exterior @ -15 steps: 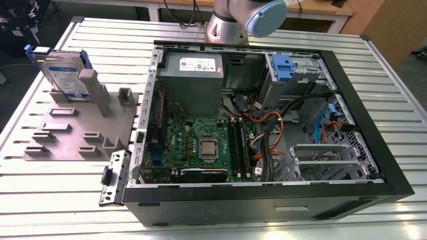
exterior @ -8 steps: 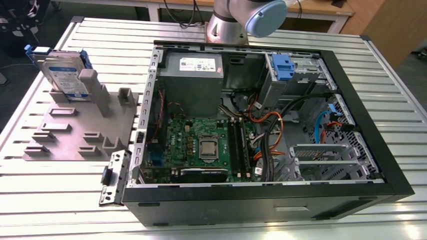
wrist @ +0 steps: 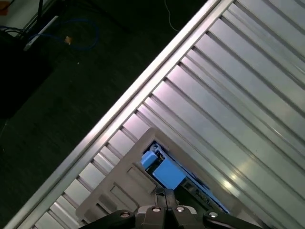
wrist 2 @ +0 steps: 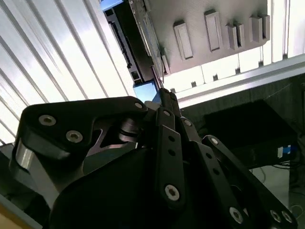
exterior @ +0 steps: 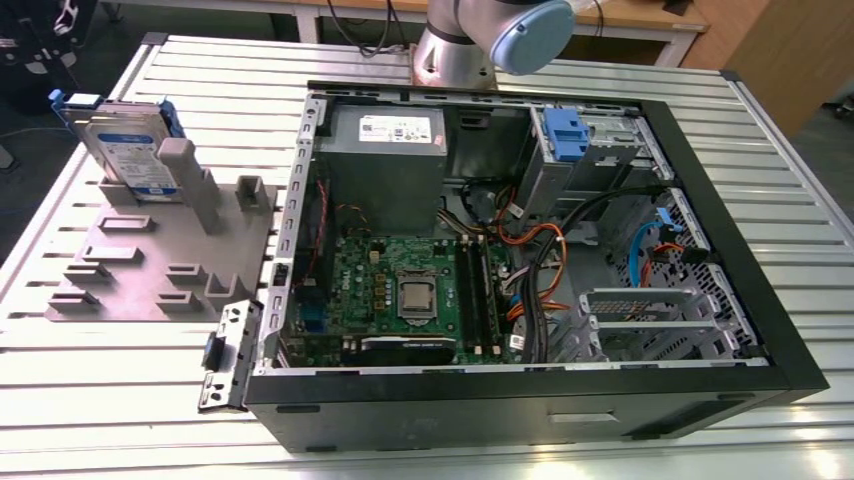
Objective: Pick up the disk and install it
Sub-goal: 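Pick up the disk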
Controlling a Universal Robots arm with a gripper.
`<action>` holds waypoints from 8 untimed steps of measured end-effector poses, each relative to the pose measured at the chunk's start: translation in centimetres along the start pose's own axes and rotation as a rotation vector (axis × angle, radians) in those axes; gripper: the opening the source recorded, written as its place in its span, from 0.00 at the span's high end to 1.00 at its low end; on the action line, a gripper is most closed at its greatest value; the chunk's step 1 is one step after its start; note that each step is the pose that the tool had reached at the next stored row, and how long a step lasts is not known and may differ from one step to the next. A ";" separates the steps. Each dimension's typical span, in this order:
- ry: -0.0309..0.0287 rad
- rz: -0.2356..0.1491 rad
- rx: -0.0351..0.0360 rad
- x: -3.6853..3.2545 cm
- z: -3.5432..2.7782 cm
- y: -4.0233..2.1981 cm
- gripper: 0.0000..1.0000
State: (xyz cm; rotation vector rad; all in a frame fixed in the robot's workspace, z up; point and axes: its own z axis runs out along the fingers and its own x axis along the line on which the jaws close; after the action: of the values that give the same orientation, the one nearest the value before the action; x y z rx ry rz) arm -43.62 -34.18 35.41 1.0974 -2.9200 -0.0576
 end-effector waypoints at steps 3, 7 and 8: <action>0.0015 -0.038 0.0004 0.00 0.00 0.00 0.89; 0.0031 -0.088 0.0012 0.00 0.01 0.00 0.89; 0.0034 -0.101 0.0015 0.00 0.01 0.00 0.89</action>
State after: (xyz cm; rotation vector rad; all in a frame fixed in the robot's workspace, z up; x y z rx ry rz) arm -43.62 -34.19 35.40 1.2428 -2.8603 -0.0551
